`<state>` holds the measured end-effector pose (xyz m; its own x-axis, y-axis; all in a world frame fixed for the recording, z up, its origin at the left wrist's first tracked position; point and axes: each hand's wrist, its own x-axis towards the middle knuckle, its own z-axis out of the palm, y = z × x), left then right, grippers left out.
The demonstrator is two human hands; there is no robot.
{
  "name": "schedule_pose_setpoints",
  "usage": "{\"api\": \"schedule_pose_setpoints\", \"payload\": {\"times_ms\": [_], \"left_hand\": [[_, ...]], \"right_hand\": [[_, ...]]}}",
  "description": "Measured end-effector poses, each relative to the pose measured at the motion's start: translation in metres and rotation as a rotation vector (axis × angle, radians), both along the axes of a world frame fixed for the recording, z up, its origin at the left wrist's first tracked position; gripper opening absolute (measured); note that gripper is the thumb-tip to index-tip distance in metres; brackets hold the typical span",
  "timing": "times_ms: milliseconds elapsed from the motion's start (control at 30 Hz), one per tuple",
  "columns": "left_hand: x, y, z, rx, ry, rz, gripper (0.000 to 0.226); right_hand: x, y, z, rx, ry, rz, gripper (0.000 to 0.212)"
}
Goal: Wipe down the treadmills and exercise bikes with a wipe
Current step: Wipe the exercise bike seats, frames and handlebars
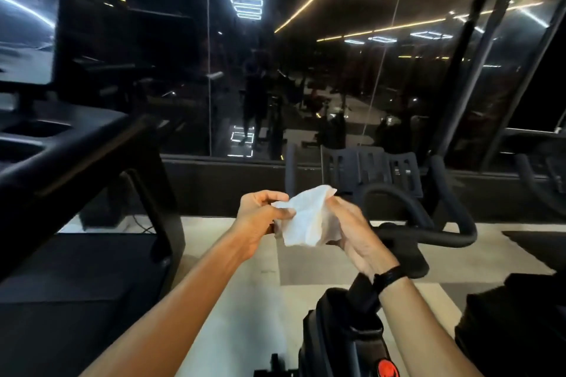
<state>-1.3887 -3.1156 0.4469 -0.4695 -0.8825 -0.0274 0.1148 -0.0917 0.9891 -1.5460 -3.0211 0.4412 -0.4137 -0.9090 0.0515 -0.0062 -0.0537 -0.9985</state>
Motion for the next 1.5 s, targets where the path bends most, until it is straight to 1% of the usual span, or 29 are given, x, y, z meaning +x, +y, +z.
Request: {"api": "schedule_pose_setpoints", "payload": {"times_ms": [100, 133, 233, 300, 333, 400, 433, 500, 533, 567, 633, 700, 767, 800, 833, 867, 933, 967, 1033, 1067, 1133, 1200, 1233, 1300, 1367, 1433, 1500], "left_hand": [[-0.026, -0.019, 0.005, -0.143, -0.038, 0.003, 0.024], [-0.032, -0.027, 0.005, -0.192, -0.056, 0.017, 0.024], [-0.052, -0.053, 0.002, -0.356, -0.127, 0.041, 0.026], [-0.067, -0.072, 0.003, -0.488, -0.194, 0.069, 0.031], [-0.073, -0.078, 0.005, -0.577, -0.257, 0.104, 0.036], [-0.083, -0.097, 0.008, -0.736, -0.380, 0.160, 0.049], [-0.088, -0.109, 0.009, -0.774, -0.391, 0.175, 0.053], [-0.093, -0.130, 0.011, -0.768, -0.323, 0.214, 0.054], [-0.096, -0.146, 0.010, -0.740, -0.270, 0.223, 0.050], [-0.096, -0.159, 0.008, -0.704, -0.222, 0.232, 0.042], [-0.097, -0.192, 0.006, -0.635, -0.157, 0.255, 0.026], [-0.096, -0.219, 0.002, -0.570, -0.139, 0.259, 0.019], [-0.095, -0.238, -0.005, -0.523, -0.150, 0.230, 0.016], [-0.095, -0.243, -0.009, -0.514, -0.157, 0.211, 0.016], [-0.094, -0.248, -0.013, -0.511, -0.161, 0.192, 0.017], [-0.093, -0.254, -0.016, -0.507, -0.162, 0.173, 0.017], [-0.093, -0.264, -0.023, -0.485, -0.152, 0.158, 0.015], [-0.093, -0.267, -0.026, -0.476, -0.145, 0.158, 0.014], [-0.096, -0.269, -0.031, -0.456, -0.139, 0.137, 0.013], [-0.099, -0.269, -0.033, -0.447, -0.134, 0.125, 0.013], [-0.106, -0.266, -0.036, -0.421, -0.122, 0.082, 0.014], [-0.112, -0.262, -0.036, -0.405, -0.106, 0.041, 0.015], [-0.114, -0.261, -0.037, -0.398, -0.097, 0.035, 0.016], [-0.119, -0.259, -0.038, -0.393, -0.094, 0.035, 0.016], [-0.124, -0.256, -0.038, -0.381, -0.094, 0.038, 0.012], [-0.129, -0.252, -0.038, -0.350, -0.092, 0.027, 0.010], [-0.131, -0.246, -0.038, -0.360, -0.078, 0.017, 0.010]], "right_hand": [[-0.008, -0.017, -0.001, 0.073, 0.010, 0.152, 0.040], [-0.007, -0.021, 0.000, 0.073, -0.023, 0.185, 0.042], [-0.010, -0.042, 0.000, 0.023, -0.083, 0.183, 0.035], [-0.013, -0.059, 0.003, -0.024, -0.110, 0.137, 0.033], [-0.012, -0.067, 0.007, -0.045, -0.133, 0.100, 0.035], [-0.017, -0.091, 0.009, -0.097, -0.165, -0.037, 0.044], [-0.020, -0.103, 0.011, -0.130, -0.170, -0.135, 0.045], [-0.024, -0.123, 0.017, -0.214, -0.196, -0.319, 0.040], [-0.026, -0.138, 0.020, -0.242, -0.184, -0.420, 0.035], [-0.029, -0.149, 0.022, -0.236, -0.113, -0.523, 0.033], [-0.034, -0.181, 0.027, -0.139, 0.150, -0.690, 0.037], [-0.031, -0.214, 0.028, 0.050, 0.415, -0.675, 0.055], [-0.022, -0.250, 0.024, 0.254, 0.500, -0.567, 0.072], [-0.019, -0.265, 0.020, 0.330, 0.511, -0.543, 0.075], [-0.018, -0.278, 0.018, 0.382, 0.546, -0.570, 0.070], [-0.021, -0.292, 0.015, 0.398, 0.571, -0.628, 0.058], [-0.029, -0.307, 0.018, 0.387, 0.562, -0.724, 0.019], [-0.034, -0.307, 0.020, 0.374, 0.518, -0.723, 0.008], [-0.038, -0.305, 0.020, 0.327, 0.447, -0.666, 0.031], [-0.038, -0.301, 0.021, 0.310, 0.426, -0.647, 0.031], [-0.034, -0.291, 0.013, 0.328, 0.385, -0.640, 0.012], [-0.031, -0.277, -0.005, 0.379, 0.400, -0.646, 0.035], [-0.029, -0.269, -0.013, 0.437, 0.451, -0.641, 0.039], [-0.025, -0.249, -0.028, 0.564, 0.544, -0.598, 0.035], [-0.025, -0.235, -0.037, 0.622, 0.564, -0.561, 0.036], [-0.026, -0.230, -0.037, 0.608, 0.571, -0.520, 0.051], [-0.024, -0.229, -0.031, 0.516, 0.503, -0.440, 0.077]]}}
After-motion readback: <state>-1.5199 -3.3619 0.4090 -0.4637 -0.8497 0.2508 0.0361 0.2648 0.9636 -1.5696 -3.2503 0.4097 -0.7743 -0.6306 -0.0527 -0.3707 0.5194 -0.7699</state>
